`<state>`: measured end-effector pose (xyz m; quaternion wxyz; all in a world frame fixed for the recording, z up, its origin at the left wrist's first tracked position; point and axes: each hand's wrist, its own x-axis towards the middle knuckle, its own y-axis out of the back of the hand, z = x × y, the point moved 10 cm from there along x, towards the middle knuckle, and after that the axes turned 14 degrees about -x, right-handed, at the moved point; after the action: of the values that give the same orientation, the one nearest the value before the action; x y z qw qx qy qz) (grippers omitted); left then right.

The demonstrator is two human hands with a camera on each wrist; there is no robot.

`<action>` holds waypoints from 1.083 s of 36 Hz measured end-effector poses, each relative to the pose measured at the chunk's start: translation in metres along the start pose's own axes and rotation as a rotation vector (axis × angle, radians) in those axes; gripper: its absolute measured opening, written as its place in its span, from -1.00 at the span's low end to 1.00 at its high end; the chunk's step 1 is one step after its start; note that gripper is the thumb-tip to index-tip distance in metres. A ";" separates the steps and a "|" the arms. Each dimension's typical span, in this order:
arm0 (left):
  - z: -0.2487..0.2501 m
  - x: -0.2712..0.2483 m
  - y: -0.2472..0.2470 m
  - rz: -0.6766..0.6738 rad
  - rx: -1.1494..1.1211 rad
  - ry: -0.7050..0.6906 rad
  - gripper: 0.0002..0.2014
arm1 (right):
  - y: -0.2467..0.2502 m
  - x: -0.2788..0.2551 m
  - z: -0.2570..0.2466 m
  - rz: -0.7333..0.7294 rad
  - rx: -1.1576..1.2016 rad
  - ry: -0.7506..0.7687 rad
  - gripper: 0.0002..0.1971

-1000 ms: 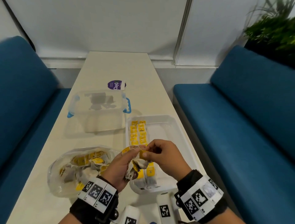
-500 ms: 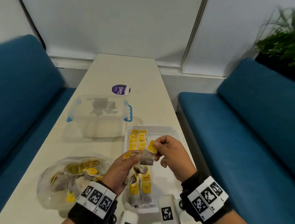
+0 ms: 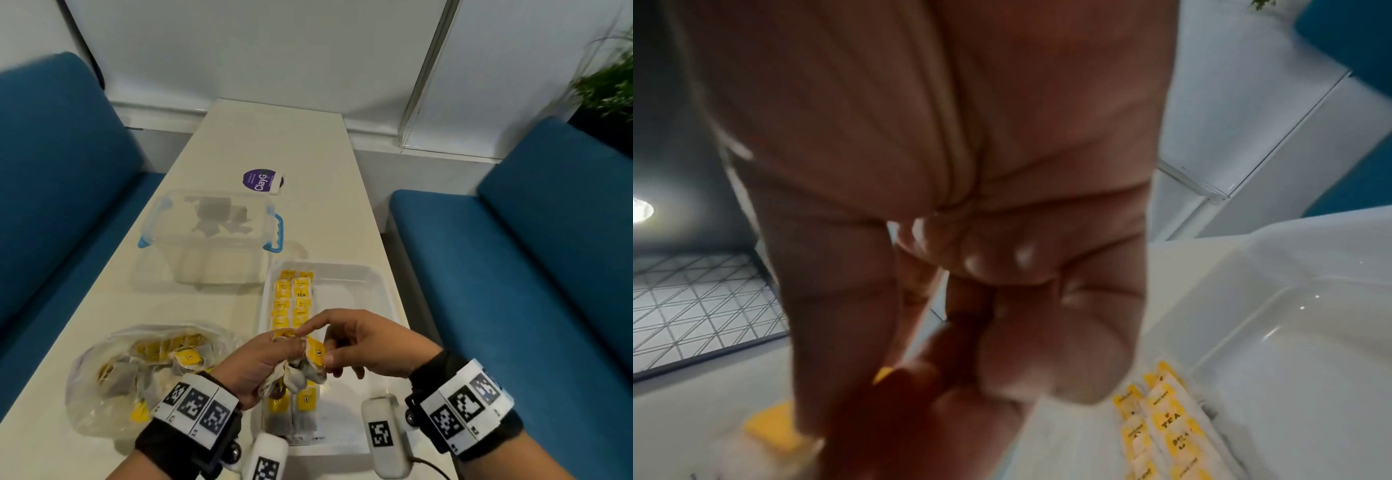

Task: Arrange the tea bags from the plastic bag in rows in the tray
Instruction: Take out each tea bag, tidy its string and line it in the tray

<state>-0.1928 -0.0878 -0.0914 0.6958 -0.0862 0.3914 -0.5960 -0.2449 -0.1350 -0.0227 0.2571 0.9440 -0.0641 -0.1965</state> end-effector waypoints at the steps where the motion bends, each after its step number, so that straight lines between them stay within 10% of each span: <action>1: -0.002 0.000 -0.001 -0.011 0.002 0.013 -0.75 | -0.001 0.000 -0.002 -0.018 -0.010 0.012 -0.59; 9: -0.008 -0.002 -0.007 -0.062 0.004 0.043 -0.67 | 0.003 0.004 -0.006 -0.001 0.010 0.070 -0.80; 20: 0.019 -0.001 0.035 0.283 -0.153 -0.191 -0.76 | 0.059 0.007 0.013 0.393 0.226 0.023 -0.85; 39: 0.044 0.010 0.027 0.313 -0.045 -0.403 -0.84 | 0.037 0.037 0.048 0.399 0.281 -0.213 -0.66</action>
<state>-0.1439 -0.1044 -0.0823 0.8414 -0.1573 0.2666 -0.4429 -0.2316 -0.1973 -0.0543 0.1487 0.9131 -0.3023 -0.2295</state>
